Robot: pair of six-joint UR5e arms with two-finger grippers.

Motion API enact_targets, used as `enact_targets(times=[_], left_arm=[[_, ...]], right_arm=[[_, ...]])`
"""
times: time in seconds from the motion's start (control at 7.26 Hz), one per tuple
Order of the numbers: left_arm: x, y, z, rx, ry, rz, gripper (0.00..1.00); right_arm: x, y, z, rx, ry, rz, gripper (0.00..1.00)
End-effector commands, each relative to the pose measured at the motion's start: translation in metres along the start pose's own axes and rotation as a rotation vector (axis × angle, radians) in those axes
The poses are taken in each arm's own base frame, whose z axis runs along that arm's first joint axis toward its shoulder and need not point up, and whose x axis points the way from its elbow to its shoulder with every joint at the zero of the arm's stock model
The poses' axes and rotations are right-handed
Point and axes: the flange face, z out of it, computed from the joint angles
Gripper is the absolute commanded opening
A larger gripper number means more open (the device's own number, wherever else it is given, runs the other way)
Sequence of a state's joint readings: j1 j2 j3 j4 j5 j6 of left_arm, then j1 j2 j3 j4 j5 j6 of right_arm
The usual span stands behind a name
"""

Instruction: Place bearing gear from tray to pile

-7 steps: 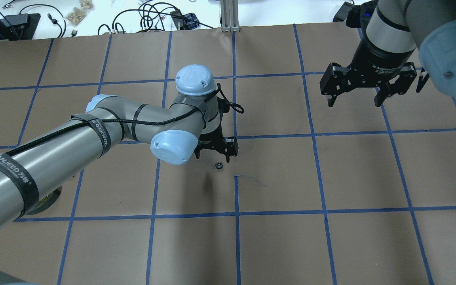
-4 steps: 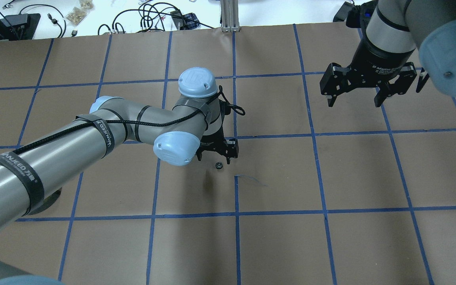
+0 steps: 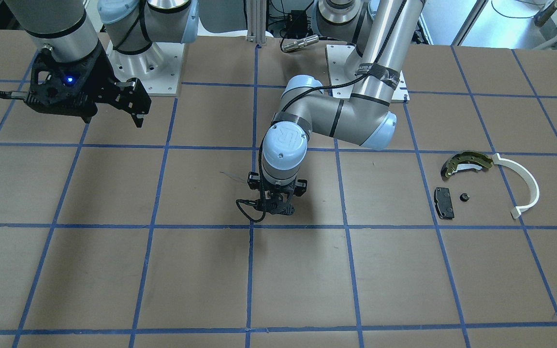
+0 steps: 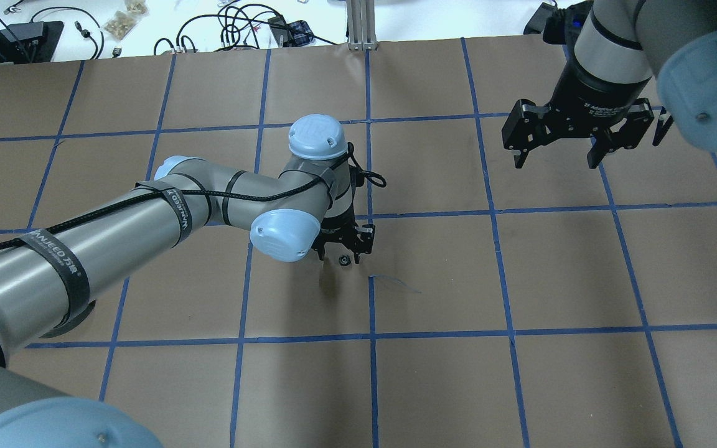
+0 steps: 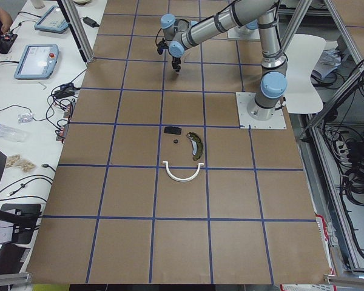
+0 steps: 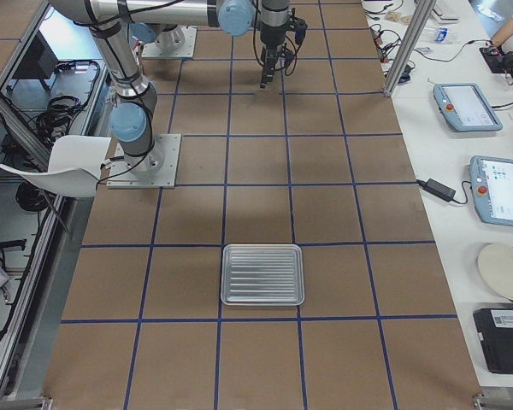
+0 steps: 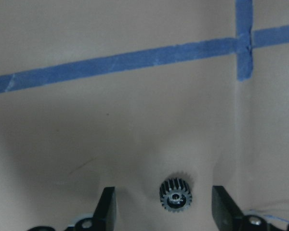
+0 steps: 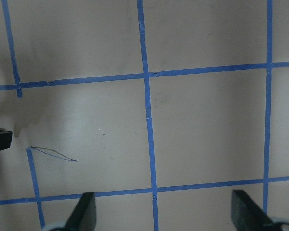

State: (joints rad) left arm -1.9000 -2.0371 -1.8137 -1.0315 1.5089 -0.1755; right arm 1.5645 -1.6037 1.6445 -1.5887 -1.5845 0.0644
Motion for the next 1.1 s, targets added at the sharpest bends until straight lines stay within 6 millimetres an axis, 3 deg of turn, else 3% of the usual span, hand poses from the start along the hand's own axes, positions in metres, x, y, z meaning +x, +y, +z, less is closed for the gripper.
enact_targets(times=[0.0, 0.28, 0.55, 0.69, 0.96], left_arm=[[0.000, 0.000, 0.003, -0.006, 0.000, -0.002, 0.10], [0.002, 0.001, 0.002, -0.004, 0.001, -0.013, 0.00], [-0.007, -0.007, -0.028, 0.039, 0.003, -0.012, 0.00], [-0.030, -0.020, -0.046, 0.041, 0.005, -0.045, 0.00], [-0.104, -0.052, -0.107, 0.013, -0.015, -0.048, 0.00]], right_arm=[[0.000, 0.000, 0.000, 0.000, 0.000, 0.000, 1.00], [0.001, 0.000, 0.000, 0.000, 0.000, 0.001, 1.00], [0.000, -0.001, 0.001, -0.002, 0.000, 0.000, 1.00], [0.000, -0.001, 0.001, -0.002, 0.000, 0.000, 1.00], [0.000, -0.001, 0.002, -0.003, -0.001, 0.001, 1.00]])
